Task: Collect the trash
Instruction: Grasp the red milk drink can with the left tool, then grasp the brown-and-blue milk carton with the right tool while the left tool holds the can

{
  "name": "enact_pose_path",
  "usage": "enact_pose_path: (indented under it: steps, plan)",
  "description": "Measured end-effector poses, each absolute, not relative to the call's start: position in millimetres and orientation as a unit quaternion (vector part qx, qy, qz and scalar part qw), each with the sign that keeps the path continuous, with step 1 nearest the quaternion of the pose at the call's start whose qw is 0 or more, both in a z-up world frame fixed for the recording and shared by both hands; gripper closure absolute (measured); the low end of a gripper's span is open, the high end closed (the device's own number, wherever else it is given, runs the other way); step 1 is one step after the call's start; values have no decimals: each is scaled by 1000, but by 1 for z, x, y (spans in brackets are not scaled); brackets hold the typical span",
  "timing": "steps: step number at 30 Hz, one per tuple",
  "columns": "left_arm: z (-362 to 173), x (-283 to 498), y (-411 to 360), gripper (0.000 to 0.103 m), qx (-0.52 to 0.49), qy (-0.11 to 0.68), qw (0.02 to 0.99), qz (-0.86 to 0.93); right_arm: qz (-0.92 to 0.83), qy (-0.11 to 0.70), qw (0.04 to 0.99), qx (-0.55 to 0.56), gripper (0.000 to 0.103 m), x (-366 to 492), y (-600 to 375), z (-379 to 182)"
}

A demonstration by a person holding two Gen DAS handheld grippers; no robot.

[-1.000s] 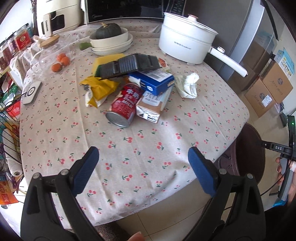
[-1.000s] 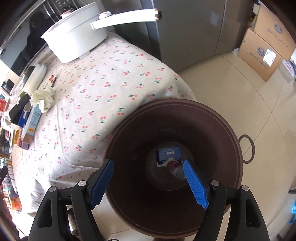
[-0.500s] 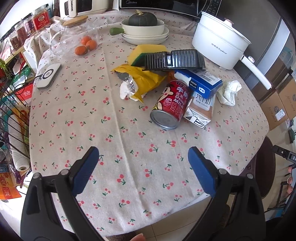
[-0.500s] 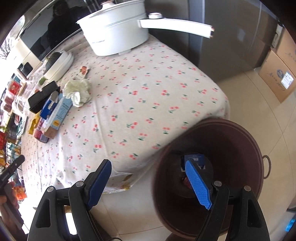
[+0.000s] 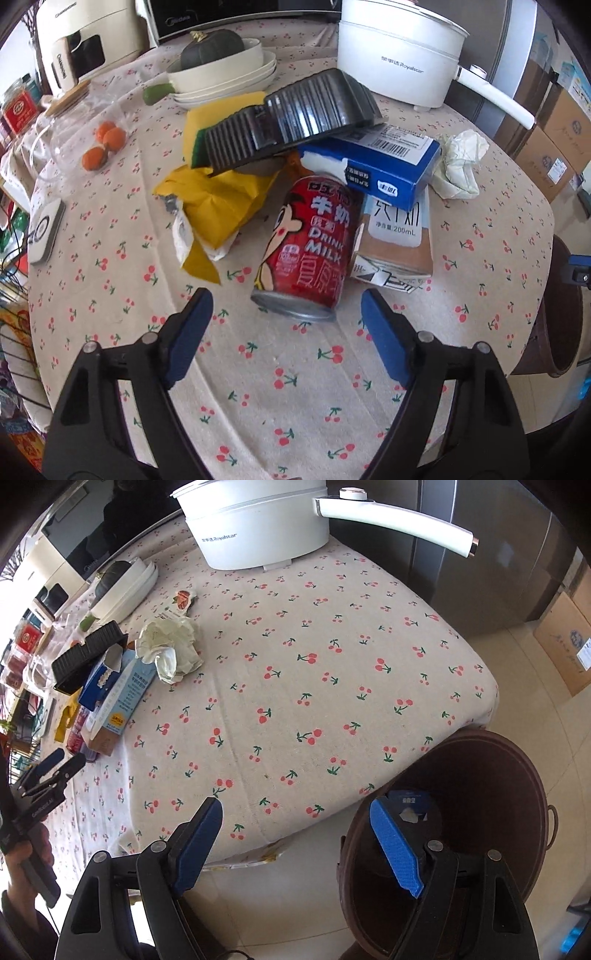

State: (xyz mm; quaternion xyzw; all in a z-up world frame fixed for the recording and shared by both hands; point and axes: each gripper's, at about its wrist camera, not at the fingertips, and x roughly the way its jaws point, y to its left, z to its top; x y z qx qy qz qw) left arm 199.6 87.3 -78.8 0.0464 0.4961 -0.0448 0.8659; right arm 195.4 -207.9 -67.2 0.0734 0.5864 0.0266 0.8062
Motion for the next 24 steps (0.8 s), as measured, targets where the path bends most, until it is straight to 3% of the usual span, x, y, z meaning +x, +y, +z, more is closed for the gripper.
enact_pose_path:
  steps: [1, 3, 4, 13, 24]
  plan:
    - [-81, 202, 86, 25, 51, 496, 865, -48, 25, 588, 805, 72, 19, 195, -209, -68]
    - [-85, 207, 84, 44, 55, 502, 861, -58, 21, 591, 803, 69, 19, 195, -210, -71]
    - [-86, 208, 83, 45, 58, 506, 858, -61, 20, 592, 803, 68, 19, 194, -211, -72]
    - [-49, 190, 103, 47, -6, 474, 879, -44, 19, 582, 810, 69, 19, 195, -197, -64]
    - [-22, 144, 175, 48, -69, 451, 889, 43, 61, 555, 826, 77, 19, 209, -106, -52]
